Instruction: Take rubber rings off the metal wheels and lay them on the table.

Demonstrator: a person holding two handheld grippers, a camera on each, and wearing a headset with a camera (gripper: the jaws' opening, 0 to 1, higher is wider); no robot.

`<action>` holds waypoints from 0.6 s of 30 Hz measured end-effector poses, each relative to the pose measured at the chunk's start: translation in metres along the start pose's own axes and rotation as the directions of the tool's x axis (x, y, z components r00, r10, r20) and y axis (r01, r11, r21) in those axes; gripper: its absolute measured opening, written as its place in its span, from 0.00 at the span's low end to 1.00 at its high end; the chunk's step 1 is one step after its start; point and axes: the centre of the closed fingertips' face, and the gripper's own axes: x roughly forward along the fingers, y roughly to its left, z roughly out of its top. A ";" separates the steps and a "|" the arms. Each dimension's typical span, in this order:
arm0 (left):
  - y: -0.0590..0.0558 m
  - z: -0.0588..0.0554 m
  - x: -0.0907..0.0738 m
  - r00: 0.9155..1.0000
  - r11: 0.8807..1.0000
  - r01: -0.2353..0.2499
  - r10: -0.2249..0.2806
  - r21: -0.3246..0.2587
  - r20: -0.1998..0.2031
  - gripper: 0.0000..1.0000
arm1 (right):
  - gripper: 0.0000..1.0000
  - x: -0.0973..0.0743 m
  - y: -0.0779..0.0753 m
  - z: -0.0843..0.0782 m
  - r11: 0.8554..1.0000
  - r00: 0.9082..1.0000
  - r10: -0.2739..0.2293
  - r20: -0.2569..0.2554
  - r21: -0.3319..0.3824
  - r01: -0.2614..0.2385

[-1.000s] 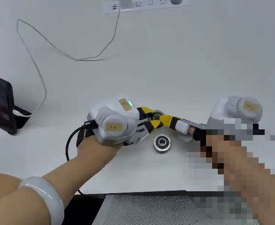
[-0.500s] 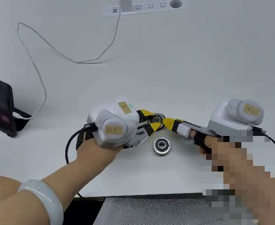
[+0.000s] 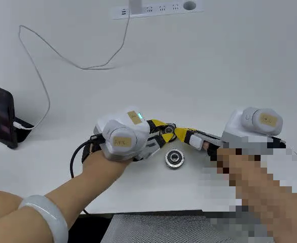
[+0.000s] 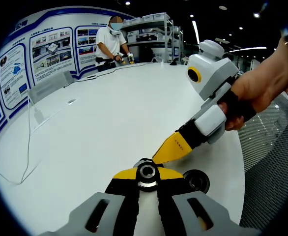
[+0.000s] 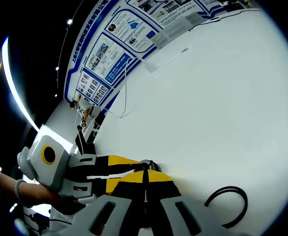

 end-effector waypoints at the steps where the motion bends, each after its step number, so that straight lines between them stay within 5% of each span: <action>1: 0.000 0.000 0.000 1.000 1.000 0.000 0.000 0.000 -0.001 0.13 | 0.01 0.000 0.001 0.000 1.000 1.000 0.005 -0.002 0.003 -0.005; 18: -0.001 0.001 0.000 1.000 1.000 0.004 -0.004 0.005 -0.002 0.13 | 0.01 -0.003 0.022 -0.002 0.997 0.997 0.082 -0.013 0.012 -0.082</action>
